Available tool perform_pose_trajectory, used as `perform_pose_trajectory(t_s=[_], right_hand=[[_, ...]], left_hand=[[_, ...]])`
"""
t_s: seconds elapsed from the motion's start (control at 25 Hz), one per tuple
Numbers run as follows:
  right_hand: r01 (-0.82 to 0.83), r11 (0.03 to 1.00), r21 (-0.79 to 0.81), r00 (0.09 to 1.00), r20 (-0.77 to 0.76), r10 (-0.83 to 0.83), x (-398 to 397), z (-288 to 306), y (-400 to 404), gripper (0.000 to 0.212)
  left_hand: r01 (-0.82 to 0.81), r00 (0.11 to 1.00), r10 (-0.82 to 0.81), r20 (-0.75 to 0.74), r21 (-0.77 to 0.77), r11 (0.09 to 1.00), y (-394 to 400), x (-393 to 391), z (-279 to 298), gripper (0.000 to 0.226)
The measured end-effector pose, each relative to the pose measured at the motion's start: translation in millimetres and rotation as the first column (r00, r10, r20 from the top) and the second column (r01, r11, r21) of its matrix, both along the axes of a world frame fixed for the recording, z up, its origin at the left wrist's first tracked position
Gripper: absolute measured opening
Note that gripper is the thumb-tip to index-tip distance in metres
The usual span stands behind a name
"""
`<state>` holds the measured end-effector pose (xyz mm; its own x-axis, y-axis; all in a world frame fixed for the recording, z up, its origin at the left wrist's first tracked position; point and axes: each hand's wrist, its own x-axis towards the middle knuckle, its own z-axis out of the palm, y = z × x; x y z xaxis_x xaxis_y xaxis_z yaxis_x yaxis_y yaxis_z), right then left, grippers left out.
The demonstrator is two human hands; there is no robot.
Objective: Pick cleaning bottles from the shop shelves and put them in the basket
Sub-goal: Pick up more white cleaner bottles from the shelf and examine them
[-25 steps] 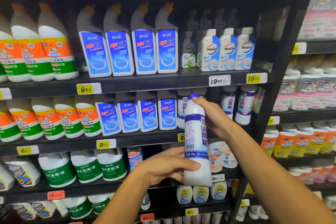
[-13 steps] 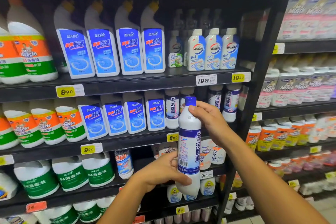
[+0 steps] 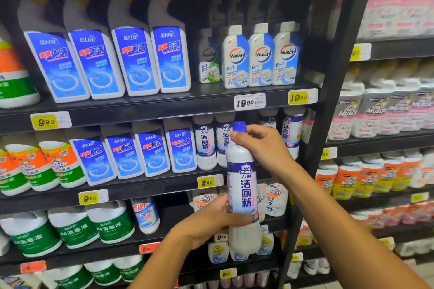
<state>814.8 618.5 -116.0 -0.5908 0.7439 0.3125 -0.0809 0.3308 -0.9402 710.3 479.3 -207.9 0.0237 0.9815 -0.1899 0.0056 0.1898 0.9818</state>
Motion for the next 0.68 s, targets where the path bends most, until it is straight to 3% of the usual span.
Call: perform_pose_trajectory(t_s=[0.12,0.2,0.4,0.56,0.68], right_hand=[[0.035,0.996,0.081,0.994,0.097,-0.043,5.0,-13.6,31.5,0.022],[0.066,0.997,0.051,0.987,0.143,-0.073,7.3,-22.5,56.5,0.028],[0.002,1.0,-0.015,0.985,0.172,0.001,2.5,-25.5,99.3,0.033],[-0.156,0.978,0.136,0.907,0.412,0.087,7.1,-28.1,118.0,0.064],[-0.165,0.953,0.254,0.845,0.534,0.005,7.9,-25.5,125.8,0.062]], left_hand=[[-0.103,0.99,0.106,-0.09,0.03,0.994,30.1,20.5,-11.4,0.053],[-0.229,0.966,0.237,-0.103,0.085,0.97,50.0,32.6,-18.0,0.054],[-0.503,0.826,0.533,-0.182,0.187,0.844,93.1,44.7,-20.7,0.051],[-0.565,0.733,0.62,-0.28,0.258,0.784,117.3,37.2,-9.9,0.054],[-0.567,0.713,0.631,-0.305,0.278,0.775,129.3,33.9,-6.3,0.053]])
